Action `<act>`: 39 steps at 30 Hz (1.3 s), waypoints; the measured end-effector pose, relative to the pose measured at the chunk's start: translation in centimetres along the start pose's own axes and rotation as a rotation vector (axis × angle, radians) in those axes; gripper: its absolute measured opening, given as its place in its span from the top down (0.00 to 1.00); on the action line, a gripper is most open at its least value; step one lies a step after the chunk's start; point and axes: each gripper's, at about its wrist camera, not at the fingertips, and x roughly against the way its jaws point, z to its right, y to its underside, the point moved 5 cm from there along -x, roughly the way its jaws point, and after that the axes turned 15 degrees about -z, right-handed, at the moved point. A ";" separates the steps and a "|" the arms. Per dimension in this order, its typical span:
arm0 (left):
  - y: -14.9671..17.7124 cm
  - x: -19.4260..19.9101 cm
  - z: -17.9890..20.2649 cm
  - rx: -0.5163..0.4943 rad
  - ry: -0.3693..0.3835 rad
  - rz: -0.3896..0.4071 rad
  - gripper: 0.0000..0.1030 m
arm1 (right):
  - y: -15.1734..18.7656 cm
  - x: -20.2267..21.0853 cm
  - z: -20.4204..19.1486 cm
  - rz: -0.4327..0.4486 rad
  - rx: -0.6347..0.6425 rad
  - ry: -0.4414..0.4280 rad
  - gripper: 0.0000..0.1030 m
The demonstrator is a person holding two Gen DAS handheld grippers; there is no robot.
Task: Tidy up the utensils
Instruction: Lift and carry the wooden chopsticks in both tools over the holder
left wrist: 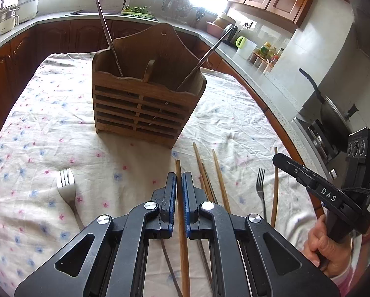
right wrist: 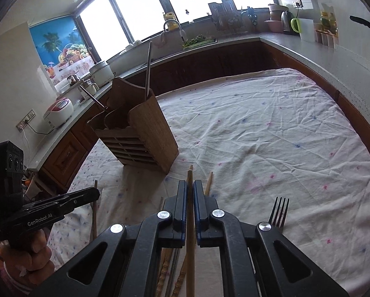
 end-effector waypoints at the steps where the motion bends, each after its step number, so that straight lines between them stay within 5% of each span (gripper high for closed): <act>1: 0.1 0.8 -0.2 0.007 0.022 0.011 0.96 | 0.0 0.6 -0.3 0.012 0.004 -0.007 0.95; 17: -0.1 9.9 -0.6 0.032 0.087 0.250 0.96 | -1.8 8.2 -4.1 0.192 0.073 -0.032 0.95; 39: -3.9 14.0 -2.3 0.032 0.025 0.384 0.96 | -6.4 9.5 -6.7 0.290 0.112 -0.085 0.95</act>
